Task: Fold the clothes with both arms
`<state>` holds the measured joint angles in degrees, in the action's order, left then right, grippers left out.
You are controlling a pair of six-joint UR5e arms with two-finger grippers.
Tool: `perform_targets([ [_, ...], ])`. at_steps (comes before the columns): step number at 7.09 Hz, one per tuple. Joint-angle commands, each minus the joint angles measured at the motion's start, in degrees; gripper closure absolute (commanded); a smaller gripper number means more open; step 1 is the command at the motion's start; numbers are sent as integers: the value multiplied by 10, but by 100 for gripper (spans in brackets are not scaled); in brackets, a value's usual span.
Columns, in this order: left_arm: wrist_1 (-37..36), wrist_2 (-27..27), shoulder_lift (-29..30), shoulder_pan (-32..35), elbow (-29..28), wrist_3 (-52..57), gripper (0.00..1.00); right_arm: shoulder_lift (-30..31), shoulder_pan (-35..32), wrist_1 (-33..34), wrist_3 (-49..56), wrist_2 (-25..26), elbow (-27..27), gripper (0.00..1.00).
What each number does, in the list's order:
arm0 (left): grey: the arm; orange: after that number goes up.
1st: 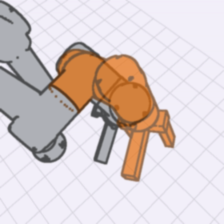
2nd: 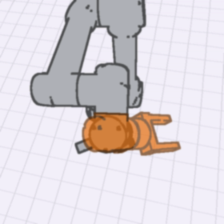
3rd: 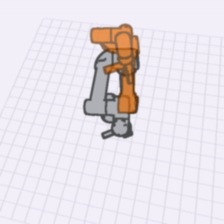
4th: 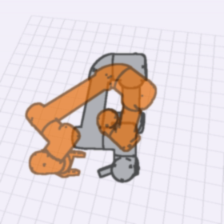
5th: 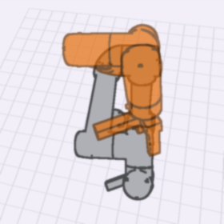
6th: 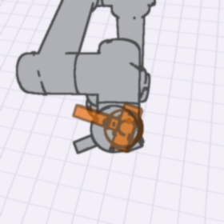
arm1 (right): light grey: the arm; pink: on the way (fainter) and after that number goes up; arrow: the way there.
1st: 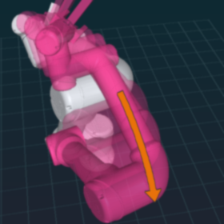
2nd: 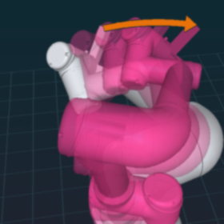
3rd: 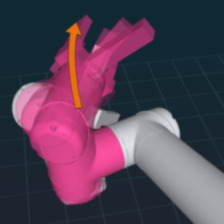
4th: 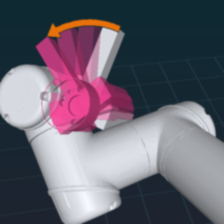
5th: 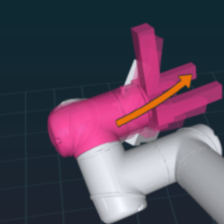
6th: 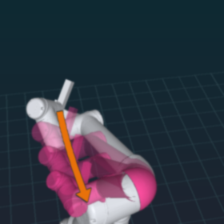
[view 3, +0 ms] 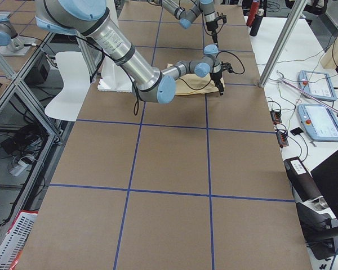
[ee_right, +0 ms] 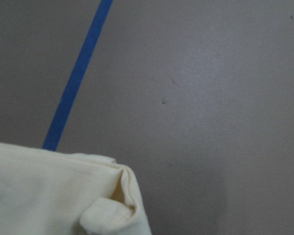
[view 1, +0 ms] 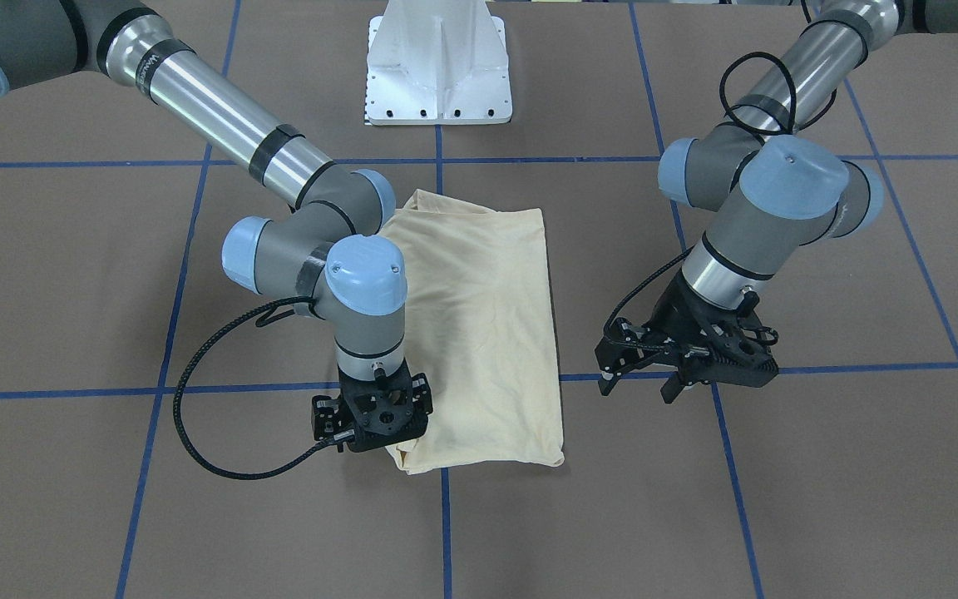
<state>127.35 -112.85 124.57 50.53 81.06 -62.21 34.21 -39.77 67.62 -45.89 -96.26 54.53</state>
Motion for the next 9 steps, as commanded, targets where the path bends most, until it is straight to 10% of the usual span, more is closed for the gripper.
perform_targets([
  [1,0,0,1,-1,0,0,10,10,-9,0,11,-3,0,0],
  [9,2,0,7,0,9,-6,9,26,-43,6,54,-95,61,0],
])
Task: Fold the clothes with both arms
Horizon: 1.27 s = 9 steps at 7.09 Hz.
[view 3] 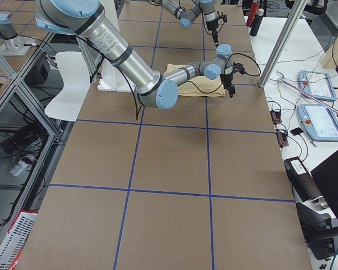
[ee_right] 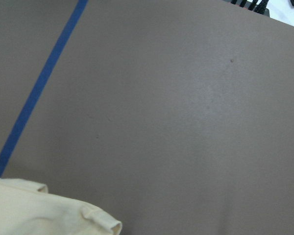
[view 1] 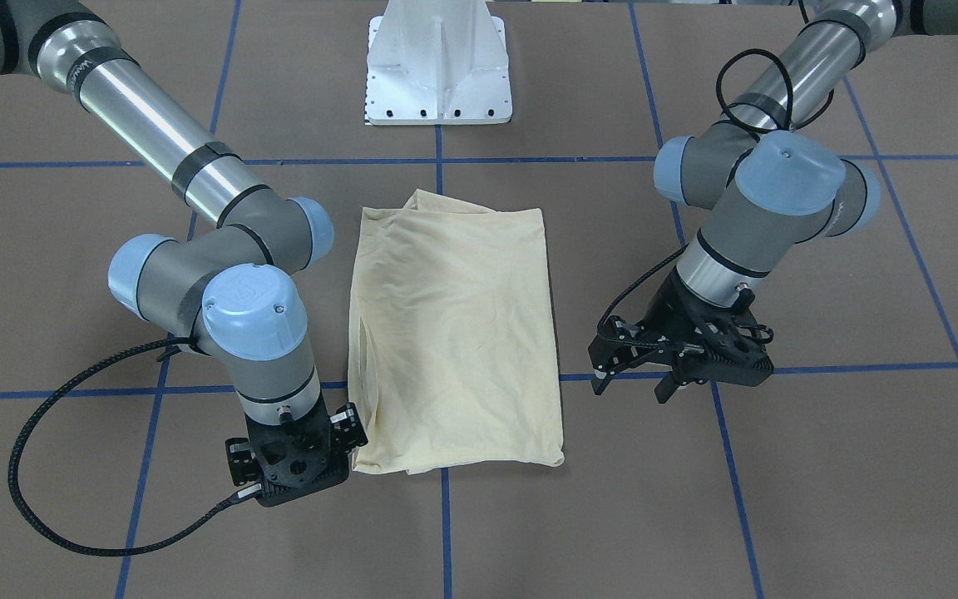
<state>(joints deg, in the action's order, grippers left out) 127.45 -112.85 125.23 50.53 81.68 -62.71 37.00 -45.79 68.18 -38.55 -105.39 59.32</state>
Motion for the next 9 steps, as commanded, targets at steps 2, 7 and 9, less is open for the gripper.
perform_targets([
  [2,-1,0,-2,0,8,-1,9,1,52,13,-44,-3,33,0],
  [7,-2,0,-3,-3,-13,1,9,49,54,77,-43,-24,86,0],
  [9,-1,0,-4,-3,-20,3,9,52,53,77,-43,-19,84,0],
])
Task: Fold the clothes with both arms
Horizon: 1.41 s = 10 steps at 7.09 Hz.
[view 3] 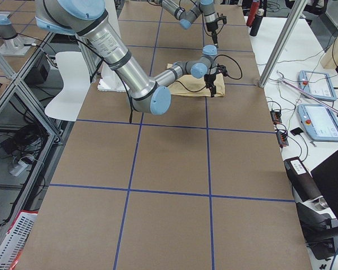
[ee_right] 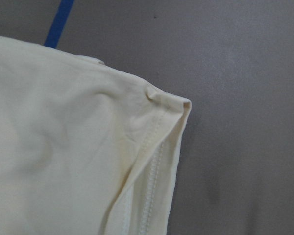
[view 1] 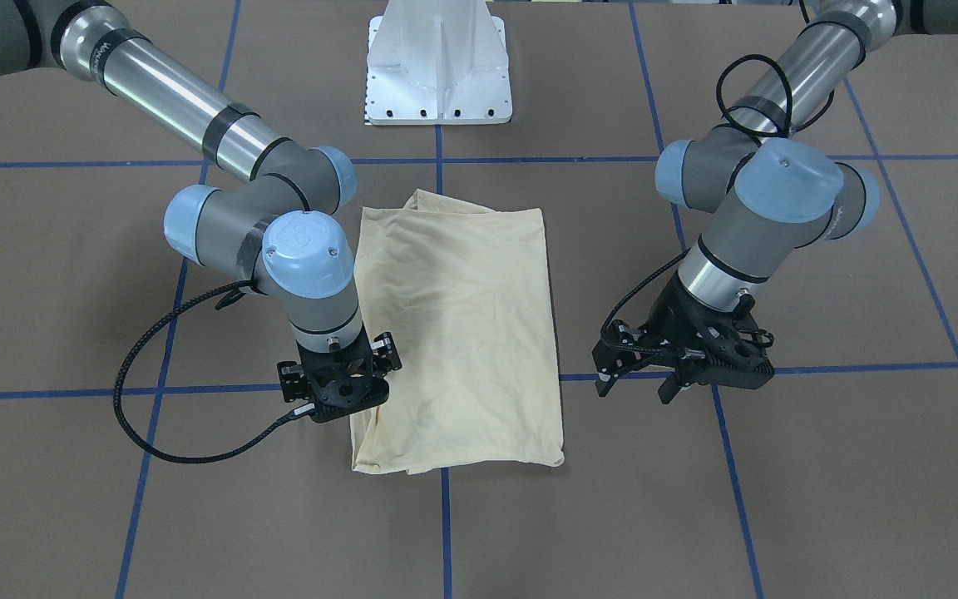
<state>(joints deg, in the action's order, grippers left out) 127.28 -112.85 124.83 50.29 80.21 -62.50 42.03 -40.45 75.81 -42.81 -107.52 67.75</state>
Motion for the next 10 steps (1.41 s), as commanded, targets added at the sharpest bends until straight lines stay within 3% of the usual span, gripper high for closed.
perform_targets([
  [1,1,-1,-1,0,-5,2,9,2,-1,0,-1,4,-5,0],
  [5,1,-1,-4,-2,-7,1,9,-27,-1,-6,0,5,-23,0],
  [6,2,-1,-5,-2,-7,1,9,-27,12,-7,0,26,-24,0],
  [10,5,-1,-3,-2,-8,0,9,-19,16,-1,-2,28,-28,0],
])
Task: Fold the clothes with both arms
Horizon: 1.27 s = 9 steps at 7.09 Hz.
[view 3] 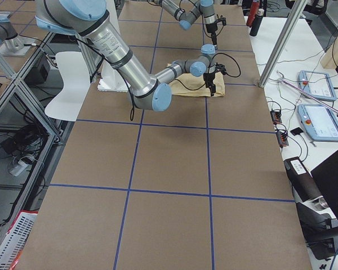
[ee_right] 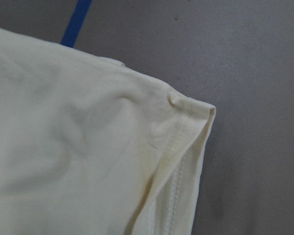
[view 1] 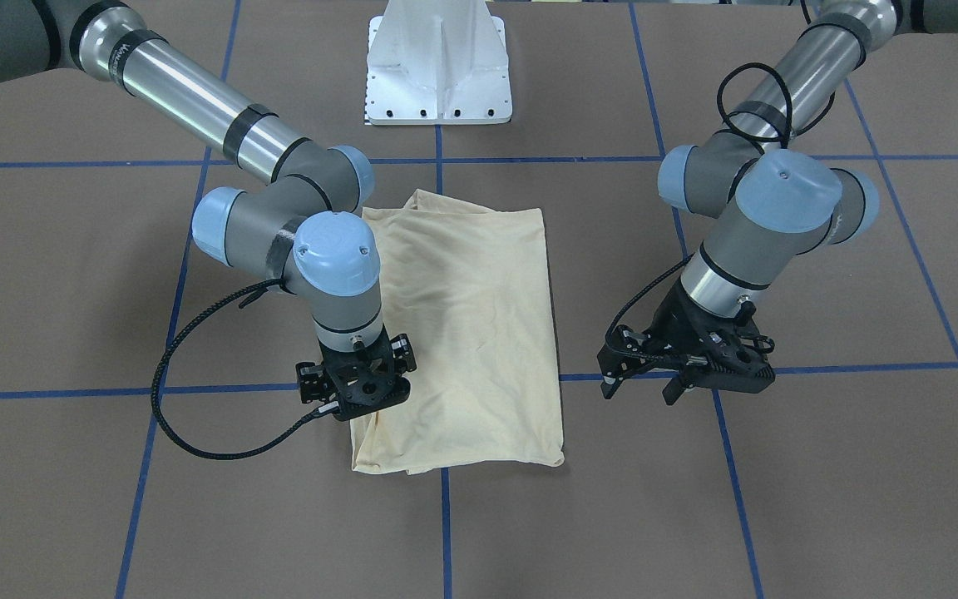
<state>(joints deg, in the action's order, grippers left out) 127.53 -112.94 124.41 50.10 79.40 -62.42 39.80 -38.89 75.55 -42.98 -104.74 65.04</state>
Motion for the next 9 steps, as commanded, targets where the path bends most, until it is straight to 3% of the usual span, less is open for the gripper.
perform_targets([
  [1,5,0,0,0,-1,0,9,5,-3,1,0,-3,-1,0],
  [9,5,1,5,-1,0,-4,9,43,-26,3,1,-39,9,0],
])
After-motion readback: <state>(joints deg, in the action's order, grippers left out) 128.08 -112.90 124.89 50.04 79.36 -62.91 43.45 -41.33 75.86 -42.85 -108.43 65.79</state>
